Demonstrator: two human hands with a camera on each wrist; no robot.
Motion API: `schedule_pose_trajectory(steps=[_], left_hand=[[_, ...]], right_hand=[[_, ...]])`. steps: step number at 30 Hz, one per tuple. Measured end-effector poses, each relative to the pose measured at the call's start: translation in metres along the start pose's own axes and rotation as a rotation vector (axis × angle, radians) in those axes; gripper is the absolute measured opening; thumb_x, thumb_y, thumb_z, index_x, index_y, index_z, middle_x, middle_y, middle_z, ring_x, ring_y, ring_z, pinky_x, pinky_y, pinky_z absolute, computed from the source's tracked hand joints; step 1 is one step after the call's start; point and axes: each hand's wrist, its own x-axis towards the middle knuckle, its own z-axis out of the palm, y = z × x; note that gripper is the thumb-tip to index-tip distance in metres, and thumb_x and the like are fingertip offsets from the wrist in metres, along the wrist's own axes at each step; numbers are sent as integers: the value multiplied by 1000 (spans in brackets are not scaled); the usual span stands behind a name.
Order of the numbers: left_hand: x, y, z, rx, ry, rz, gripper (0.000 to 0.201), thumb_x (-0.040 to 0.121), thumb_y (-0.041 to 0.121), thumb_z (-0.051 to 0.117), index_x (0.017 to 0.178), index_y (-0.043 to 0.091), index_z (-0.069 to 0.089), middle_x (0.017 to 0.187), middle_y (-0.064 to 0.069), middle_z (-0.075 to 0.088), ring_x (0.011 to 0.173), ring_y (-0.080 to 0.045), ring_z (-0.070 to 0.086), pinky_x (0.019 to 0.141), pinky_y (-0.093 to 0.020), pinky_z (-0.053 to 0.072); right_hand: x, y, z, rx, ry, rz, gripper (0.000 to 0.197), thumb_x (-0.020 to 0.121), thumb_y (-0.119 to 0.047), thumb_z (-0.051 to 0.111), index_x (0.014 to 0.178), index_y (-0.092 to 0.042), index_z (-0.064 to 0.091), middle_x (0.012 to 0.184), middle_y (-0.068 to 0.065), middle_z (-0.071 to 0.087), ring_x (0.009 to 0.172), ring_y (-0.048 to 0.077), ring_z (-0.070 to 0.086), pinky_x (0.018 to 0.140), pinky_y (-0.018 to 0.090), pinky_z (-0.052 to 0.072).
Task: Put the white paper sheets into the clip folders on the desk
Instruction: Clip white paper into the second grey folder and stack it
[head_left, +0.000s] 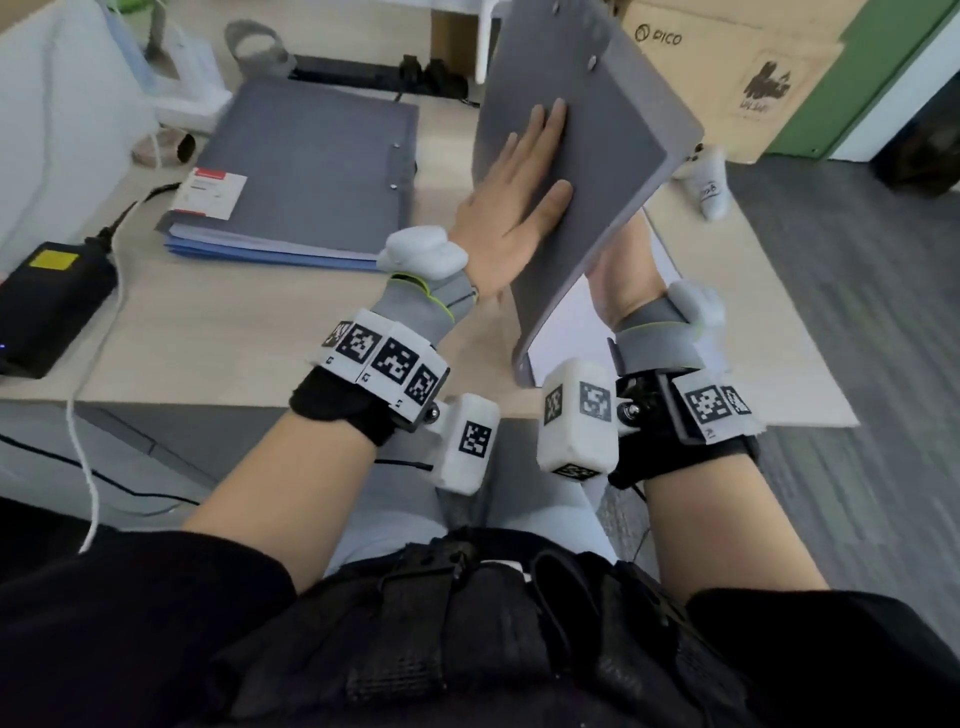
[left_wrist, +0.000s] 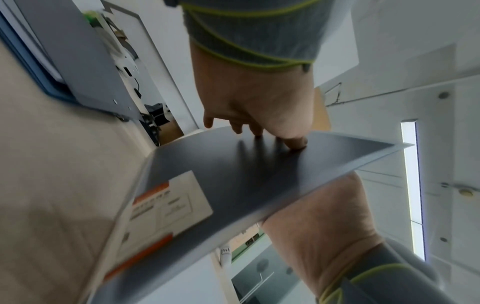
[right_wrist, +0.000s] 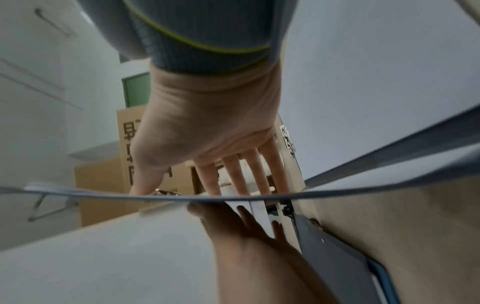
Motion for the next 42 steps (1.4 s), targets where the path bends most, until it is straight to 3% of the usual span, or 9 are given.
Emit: schedule_pose_trajectory(steps=[3,6,13,17,20,25,30,35,42], left_hand=[[10,0,21,96,-38,-69,89,81,78,10,150,23,5,160,-3,7,149,-25,4,116,-60,12],[17,11,40,119,-105,-198,61,96,53,25,149,32,4,160,5,1,149,-22,0,116,-61,6],[30,11,89,250,-270,-267,54,99,45,25,149,35,6,160,8,-1,149,-22,-3,116,-56,3],[32,8,108,338,-333,-285,54,99,46,26,149,34,10,160,7,0,149,-22,-4,117,-55,0],[30,4,114,424,-393,-305,55,98,47,29,149,32,13,160,5,2,149,-23,-3,118,-53,-1],[32,4,109,456,-502,-317,54,96,43,40,147,29,26,159,4,12,149,-24,3,119,-53,3],[28,0,85,411,-308,-410,54,93,43,47,144,33,31,157,3,21,148,-24,5,116,-57,4],[18,-17,64,524,-137,-609,71,90,49,47,148,23,18,159,-2,13,148,-28,-3,114,-62,4],[0,-39,59,574,-245,-880,84,84,67,38,142,6,31,155,-10,20,146,-34,-11,114,-62,3]], right_hand=[[2,0,-27,182,81,20,31,104,-24,21,95,-23,51,96,-10,64,69,-3,65,56,15,52],[5,12,-54,184,172,-17,34,104,-26,22,94,-26,54,73,-17,71,68,-3,67,54,16,51],[7,42,-116,365,347,34,49,96,-48,30,125,-18,55,123,5,64,114,25,60,92,41,50],[1,54,-149,583,541,46,67,92,-61,33,113,-8,67,100,10,69,72,20,62,70,27,50],[-5,59,-158,480,714,139,49,93,-49,45,91,-7,70,71,4,66,51,15,57,52,18,45],[4,77,-163,37,893,191,26,77,-10,64,52,-17,59,51,-6,52,61,17,43,62,27,36],[6,83,-163,-417,746,178,27,83,-17,57,107,-12,69,98,2,68,86,16,59,63,12,44],[23,88,-156,-914,588,185,60,82,-40,58,138,-21,45,136,5,53,127,26,47,101,36,40],[43,97,-140,-1237,306,364,95,77,-75,45,150,-23,13,154,12,22,141,33,21,112,53,21]])
